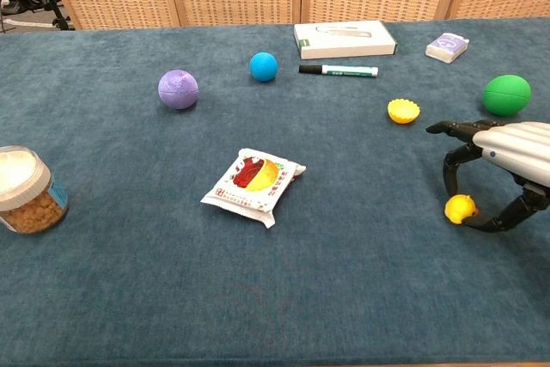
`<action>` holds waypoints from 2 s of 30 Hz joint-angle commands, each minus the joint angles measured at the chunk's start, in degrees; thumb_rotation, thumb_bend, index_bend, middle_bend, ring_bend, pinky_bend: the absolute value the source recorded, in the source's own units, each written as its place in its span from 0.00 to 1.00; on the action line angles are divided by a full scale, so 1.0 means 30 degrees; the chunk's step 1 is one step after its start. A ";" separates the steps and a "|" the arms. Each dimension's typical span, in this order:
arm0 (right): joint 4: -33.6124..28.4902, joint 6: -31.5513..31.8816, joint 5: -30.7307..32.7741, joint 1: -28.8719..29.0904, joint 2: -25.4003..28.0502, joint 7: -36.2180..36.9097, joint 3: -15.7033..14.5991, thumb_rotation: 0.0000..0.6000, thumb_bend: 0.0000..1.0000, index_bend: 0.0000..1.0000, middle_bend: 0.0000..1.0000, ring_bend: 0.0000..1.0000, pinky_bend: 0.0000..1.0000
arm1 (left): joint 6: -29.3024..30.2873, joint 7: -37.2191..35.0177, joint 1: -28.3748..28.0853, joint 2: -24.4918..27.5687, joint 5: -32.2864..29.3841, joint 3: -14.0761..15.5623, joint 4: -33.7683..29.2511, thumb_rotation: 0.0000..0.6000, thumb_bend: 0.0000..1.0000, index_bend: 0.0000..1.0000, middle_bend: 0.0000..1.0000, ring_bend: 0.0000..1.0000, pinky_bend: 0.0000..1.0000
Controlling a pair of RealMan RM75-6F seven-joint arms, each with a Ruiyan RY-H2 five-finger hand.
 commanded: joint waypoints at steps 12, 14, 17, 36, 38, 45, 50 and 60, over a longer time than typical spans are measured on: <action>-0.1784 -0.0531 0.2123 0.1996 0.1224 -0.0020 0.3393 1.00 0.46 0.53 0.00 0.00 0.00 | -0.0133 -0.0083 -0.0119 0.0014 0.0103 0.0010 0.0057 1.00 0.00 0.00 0.00 0.00 0.00; -0.1567 -0.0809 0.3018 0.2777 0.1226 -0.0791 0.4269 1.00 0.47 0.53 0.00 0.00 0.00 | -0.0145 -0.0118 -0.0155 0.0002 0.0119 -0.0009 0.0097 1.00 0.00 0.00 0.00 0.00 0.00; -0.0895 -0.1348 0.4374 0.3814 0.0951 -0.1552 0.5146 1.00 0.50 0.53 0.00 0.00 0.00 | -0.0269 -0.0135 -0.0263 -0.0040 -0.0053 -0.0126 0.0124 1.00 0.00 0.00 0.00 0.00 0.00; 0.5979 -0.4648 0.7150 0.6745 -0.1962 -0.0502 0.4832 1.00 0.52 0.53 0.00 0.00 0.00 | -0.1992 0.0770 -0.1061 -0.0516 -0.1782 -0.0647 -0.0011 1.00 0.00 0.00 0.00 0.00 0.00; 0.6293 -0.4811 0.7150 0.6916 -0.2151 -0.0381 0.4744 1.00 0.52 0.53 0.00 0.00 0.00 | -0.1960 0.0847 -0.1046 -0.0555 -0.1887 -0.0692 -0.0051 1.00 0.00 0.00 0.00 0.00 0.00; 0.7188 -0.5118 0.7232 0.7313 -0.2520 -0.0022 0.4578 1.00 0.52 0.53 0.00 0.00 0.00 | -0.2116 0.1007 -0.1055 -0.0670 -0.2293 -0.0780 -0.0019 1.00 0.00 0.00 0.00 0.00 0.00; 0.7560 -0.5139 0.7359 0.7404 -0.2636 0.0086 0.4469 1.00 0.52 0.53 0.00 0.00 0.00 | -0.2005 0.0929 -0.0993 -0.0665 -0.2323 -0.0806 0.0029 1.00 0.00 0.00 0.00 0.00 0.00; 0.8075 -0.5162 0.7948 0.7579 -0.2937 -0.0086 0.4320 1.00 0.52 0.52 0.00 0.00 0.00 | -0.2009 0.0795 -0.0964 -0.0624 -0.2335 -0.0804 0.0065 1.00 0.00 0.00 0.00 0.00 0.00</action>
